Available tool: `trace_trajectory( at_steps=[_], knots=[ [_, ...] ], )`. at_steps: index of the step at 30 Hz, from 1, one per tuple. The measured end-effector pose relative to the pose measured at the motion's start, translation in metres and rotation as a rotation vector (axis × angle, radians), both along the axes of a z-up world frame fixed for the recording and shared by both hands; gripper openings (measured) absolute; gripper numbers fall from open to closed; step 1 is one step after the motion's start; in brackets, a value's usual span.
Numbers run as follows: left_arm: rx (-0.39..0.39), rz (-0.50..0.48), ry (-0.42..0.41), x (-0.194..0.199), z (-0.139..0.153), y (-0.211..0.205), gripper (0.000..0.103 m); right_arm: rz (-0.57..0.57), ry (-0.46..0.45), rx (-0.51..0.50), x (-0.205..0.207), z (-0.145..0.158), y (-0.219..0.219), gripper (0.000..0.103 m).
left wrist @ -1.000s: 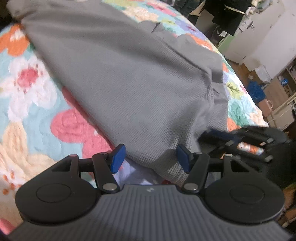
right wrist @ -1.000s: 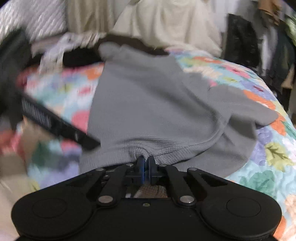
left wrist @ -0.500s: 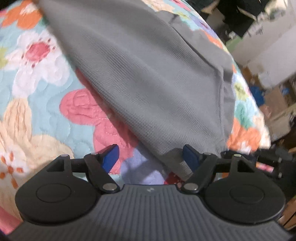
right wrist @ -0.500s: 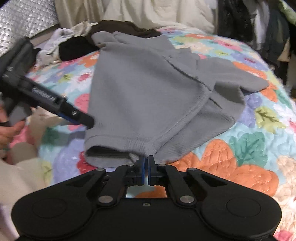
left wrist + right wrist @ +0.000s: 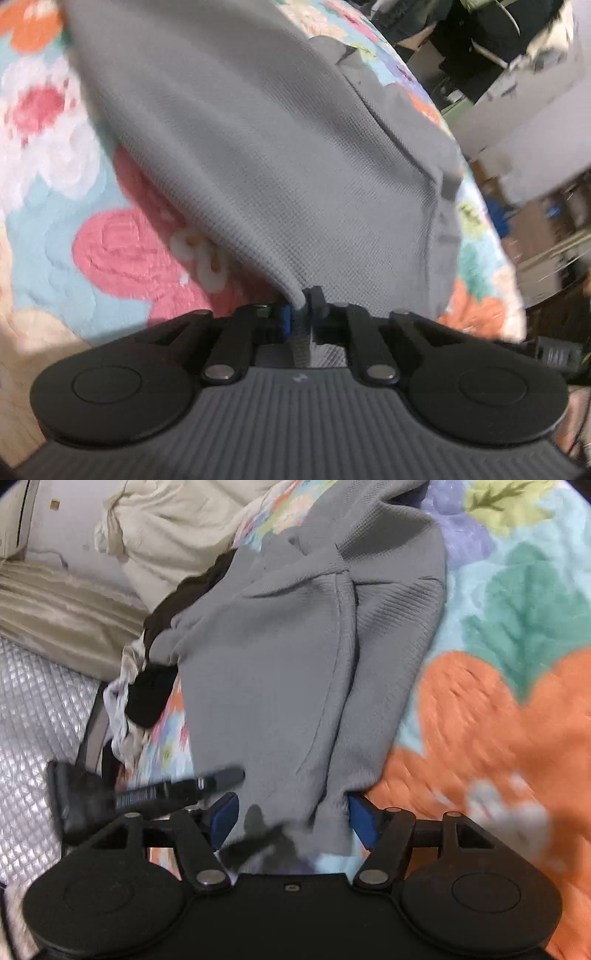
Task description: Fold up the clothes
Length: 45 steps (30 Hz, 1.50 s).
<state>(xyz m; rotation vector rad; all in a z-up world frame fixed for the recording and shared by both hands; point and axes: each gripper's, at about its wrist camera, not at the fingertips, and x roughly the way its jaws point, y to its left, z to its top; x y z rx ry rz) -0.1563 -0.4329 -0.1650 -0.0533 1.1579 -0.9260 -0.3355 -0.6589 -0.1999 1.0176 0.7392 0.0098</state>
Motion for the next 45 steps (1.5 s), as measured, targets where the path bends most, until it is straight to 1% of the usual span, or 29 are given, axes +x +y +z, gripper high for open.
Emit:
trace_trajectory(
  at_steps=[1,2,4,5,6,7,9,11,13,14,16,17,18,19,20,23,25,27,29,31,34,35,36,38,40,42,43,45],
  knots=[
    [0.007,-0.003,-0.035,-0.004,0.007,0.001,0.003,0.027,0.003,-0.066,0.008,0.004,0.006,0.051],
    [0.015,-0.006,-0.071,-0.007,0.015,0.002,0.003,0.055,0.007,-0.134,0.015,0.009,0.012,0.030],
    [0.020,0.000,-0.116,-0.013,0.032,0.009,0.003,0.105,0.005,-0.213,0.021,0.022,0.025,0.026],
    [0.021,0.005,-0.133,-0.015,0.041,0.013,0.003,0.120,-0.018,-0.180,0.020,0.027,0.029,0.024],
    [0.012,0.015,-0.128,-0.015,0.050,0.020,0.003,0.126,-0.036,-0.142,0.016,0.032,0.031,0.023],
    [-0.011,0.028,-0.090,-0.013,0.058,0.030,0.003,0.131,-0.053,-0.105,0.012,0.037,0.033,0.022],
    [-0.042,0.038,-0.021,-0.012,0.073,0.048,0.003,0.143,-0.078,-0.089,-0.002,0.051,0.041,0.022],
    [-0.032,0.017,0.012,-0.016,0.078,0.058,0.003,0.181,-0.106,-0.069,-0.014,0.060,0.047,0.022],
    [0.046,-0.001,0.023,-0.023,0.066,0.063,0.004,0.214,-0.072,-0.071,-0.013,0.053,0.054,0.022],
    [0.096,-0.003,0.029,-0.027,0.054,0.064,0.004,0.230,-0.054,-0.072,-0.012,0.050,0.057,0.022],
    [0.183,0.003,0.052,-0.032,0.026,0.062,0.004,0.270,0.040,-0.148,-0.003,0.032,0.078,0.022],
    [0.216,0.000,0.052,-0.035,0.014,0.061,0.004,0.296,0.053,-0.204,-0.002,0.029,0.089,0.022],
    [0.235,-0.015,0.030,-0.039,0.007,0.058,0.004,0.322,0.064,-0.261,0.000,0.025,0.100,0.023],
    [0.242,-0.036,-0.001,-0.042,0.007,0.057,0.004,0.348,0.075,-0.317,0.002,0.022,0.111,0.023],
    [0.245,-0.055,-0.024,-0.044,0.009,0.055,0.004,0.366,0.065,-0.356,0.001,0.024,0.116,0.025],
    [0.232,-0.096,-0.039,-0.041,0.024,0.057,0.008,0.391,0.076,-0.342,-0.002,0.036,0.105,0.035],
    [0.212,-0.111,-0.062,-0.036,0.039,0.065,0.011,0.399,0.092,-0.329,-0.010,0.047,0.092,0.036],
    [0.184,-0.108,-0.095,-0.027,0.054,0.076,0.015,0.381,0.057,-0.354,-0.025,0.064,0.076,0.040],
    [0.146,-0.082,-0.107,-0.014,0.068,0.085,0.021,0.332,0.001,-0.392,-0.035,0.083,0.054,0.043],
    [0.104,-0.046,-0.112,-0.001,0.078,0.088,0.024,0.269,-0.047,-0.434,-0.036,0.096,0.032,0.044],
    [0.047,0.003,-0.119,0.020,0.086,0.085,0.034,0.195,-0.045,-0.543,-0.010,0.099,0.012,0.044],
    [0.030,0.018,-0.122,0.028,0.087,0.083,0.035,0.170,-0.044,-0.580,-0.001,0.100,0.005,0.044],
    [0.017,0.027,-0.127,0.034,0.086,0.078,0.035,0.141,-0.024,-0.601,0.014,0.095,0.001,0.044],
    [0.007,0.032,-0.137,0.045,0.077,0.061,0.035,0.083,0.018,-0.643,0.045,0.085,-0.007,0.048],
    [0.008,0.036,-0.127,0.054,0.063,0.043,0.035,0.066,0.034,-0.639,0.068,0.075,-0.019,0.048],
    [-0.011,0.039,-0.118,0.060,0.056,0.031,0.035,0.093,0.024,-0.600,0.091,0.065,-0.024,0.049],
    [-0.029,0.039,-0.111,0.062,0.053,0.025,0.035,0.105,0.035,-0.592,0.103,0.060,-0.025,0.049],
    [-0.045,0.040,-0.102,0.065,0.049,0.013,0.035,0.155,0.046,-0.614,0.122,0.055,-0.013,0.053]
  ],
)
